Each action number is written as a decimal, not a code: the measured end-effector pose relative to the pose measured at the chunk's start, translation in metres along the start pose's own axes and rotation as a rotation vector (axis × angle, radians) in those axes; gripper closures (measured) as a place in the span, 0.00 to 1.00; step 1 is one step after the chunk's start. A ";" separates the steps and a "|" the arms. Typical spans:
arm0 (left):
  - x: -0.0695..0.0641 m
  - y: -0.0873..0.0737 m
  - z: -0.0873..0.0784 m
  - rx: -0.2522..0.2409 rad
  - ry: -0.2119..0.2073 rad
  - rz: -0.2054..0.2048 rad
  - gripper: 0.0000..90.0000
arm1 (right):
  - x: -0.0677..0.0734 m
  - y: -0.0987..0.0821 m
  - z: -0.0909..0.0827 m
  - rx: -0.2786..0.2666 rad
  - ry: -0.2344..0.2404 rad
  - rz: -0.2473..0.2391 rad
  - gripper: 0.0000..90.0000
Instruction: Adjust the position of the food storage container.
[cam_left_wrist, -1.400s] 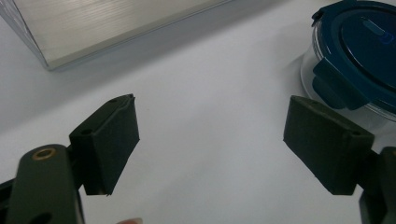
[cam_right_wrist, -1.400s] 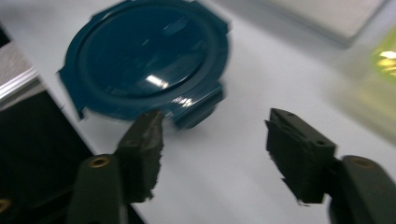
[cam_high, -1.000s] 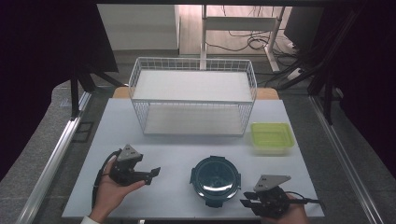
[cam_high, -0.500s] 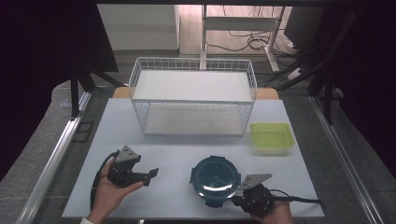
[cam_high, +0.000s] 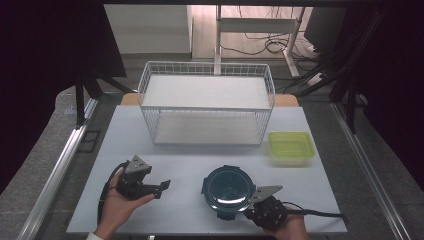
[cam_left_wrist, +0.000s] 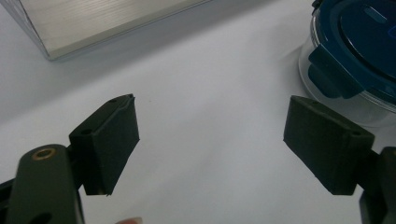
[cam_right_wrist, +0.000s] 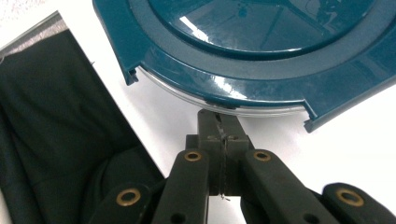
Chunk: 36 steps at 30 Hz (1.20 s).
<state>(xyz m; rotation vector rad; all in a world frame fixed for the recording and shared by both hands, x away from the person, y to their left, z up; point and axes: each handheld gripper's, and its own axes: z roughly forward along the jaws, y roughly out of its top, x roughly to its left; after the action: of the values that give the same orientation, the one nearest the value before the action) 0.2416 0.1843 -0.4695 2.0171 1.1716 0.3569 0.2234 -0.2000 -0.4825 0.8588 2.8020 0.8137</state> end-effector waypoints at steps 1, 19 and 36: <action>0.000 0.000 0.000 0.000 0.000 0.000 0.20 | 0.000 0.001 0.001 -0.002 -0.004 0.005 0.98; 0.003 -0.001 0.000 0.003 0.007 -0.011 0.20 | -0.011 0.025 0.019 -0.033 -0.048 0.030 0.98; 0.007 -0.002 0.002 0.007 0.012 -0.023 0.20 | -0.022 0.048 0.039 -0.054 -0.048 0.054 0.98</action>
<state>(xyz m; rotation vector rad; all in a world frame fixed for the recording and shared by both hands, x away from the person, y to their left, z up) 0.2450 0.1895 -0.4731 2.0088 1.2039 0.3540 0.2752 -0.1606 -0.4921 0.9362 2.7135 0.8611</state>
